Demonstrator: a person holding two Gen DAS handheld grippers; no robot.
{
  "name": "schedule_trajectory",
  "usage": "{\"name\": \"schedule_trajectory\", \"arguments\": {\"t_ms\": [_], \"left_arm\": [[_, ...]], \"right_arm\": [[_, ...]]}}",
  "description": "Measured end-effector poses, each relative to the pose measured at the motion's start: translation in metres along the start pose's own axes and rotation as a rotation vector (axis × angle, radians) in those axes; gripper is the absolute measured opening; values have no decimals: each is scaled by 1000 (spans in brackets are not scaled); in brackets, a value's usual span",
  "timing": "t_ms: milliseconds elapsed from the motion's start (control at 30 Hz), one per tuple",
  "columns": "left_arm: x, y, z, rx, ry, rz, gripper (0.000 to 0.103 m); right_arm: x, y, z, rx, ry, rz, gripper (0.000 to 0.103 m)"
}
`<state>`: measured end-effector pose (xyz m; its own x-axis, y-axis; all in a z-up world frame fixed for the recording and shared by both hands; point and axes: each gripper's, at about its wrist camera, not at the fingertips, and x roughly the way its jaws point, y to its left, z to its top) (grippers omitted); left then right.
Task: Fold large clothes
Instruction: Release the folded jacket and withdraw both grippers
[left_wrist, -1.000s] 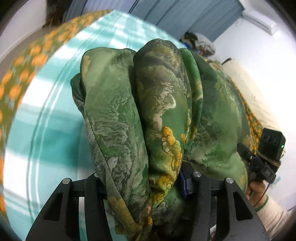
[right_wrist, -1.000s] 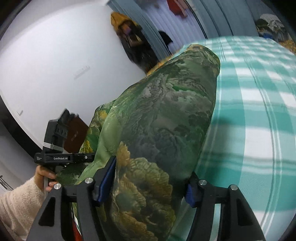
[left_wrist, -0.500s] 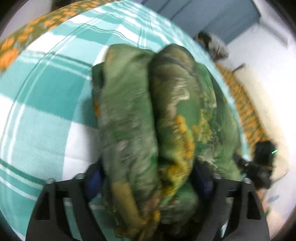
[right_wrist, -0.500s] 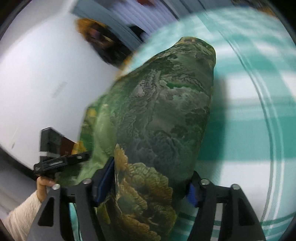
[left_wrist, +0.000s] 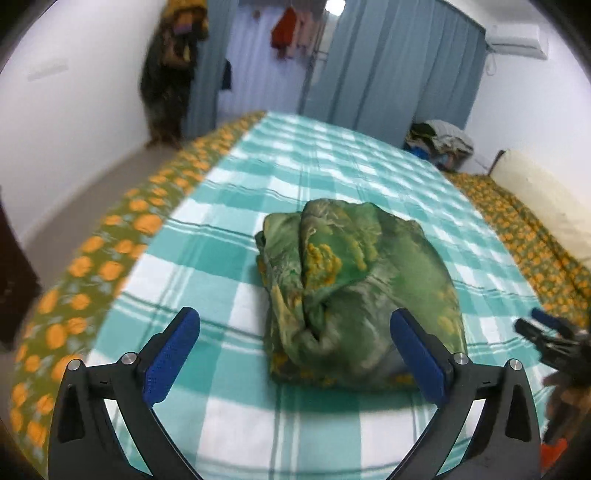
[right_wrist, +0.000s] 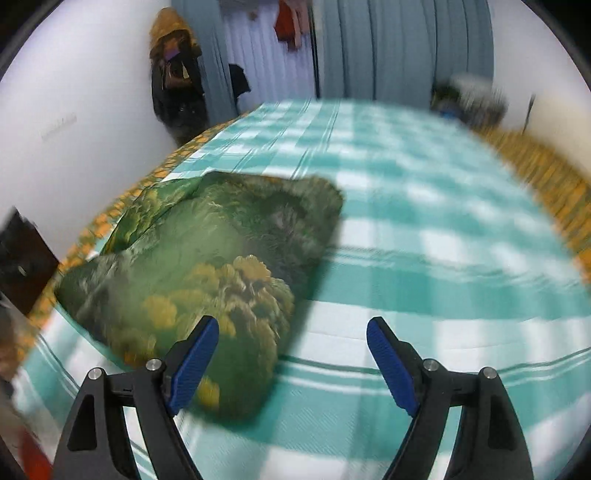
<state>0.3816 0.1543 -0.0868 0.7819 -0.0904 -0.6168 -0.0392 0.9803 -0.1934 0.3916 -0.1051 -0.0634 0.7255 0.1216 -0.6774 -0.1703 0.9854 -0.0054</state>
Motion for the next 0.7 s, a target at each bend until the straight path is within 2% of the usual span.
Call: {"name": "schedule_trajectory", "arguments": {"t_ms": [167, 267, 300, 400, 533, 700], "left_arm": [[-32, -39, -18, 68, -43, 72, 103], [-36, -64, -29, 137, 41, 59, 103], [-40, -71, -35, 152, 47, 70, 103], [-58, -85, -46, 126, -17, 89, 103], [-72, -98, -53, 68, -17, 67, 103], [-85, -112, -60, 80, -28, 102, 103]], "right_arm": [[-42, 9, -6, -39, -37, -81, 84], [-66, 9, -18, -41, -54, -109, 84], [-72, 9, -21, -40, -56, -118, 84], [-88, 10, -31, -44, -59, -129, 84], [-101, 9, -43, -54, -59, -130, 84], [-113, 3, -55, -31, -70, -118, 84]]}}
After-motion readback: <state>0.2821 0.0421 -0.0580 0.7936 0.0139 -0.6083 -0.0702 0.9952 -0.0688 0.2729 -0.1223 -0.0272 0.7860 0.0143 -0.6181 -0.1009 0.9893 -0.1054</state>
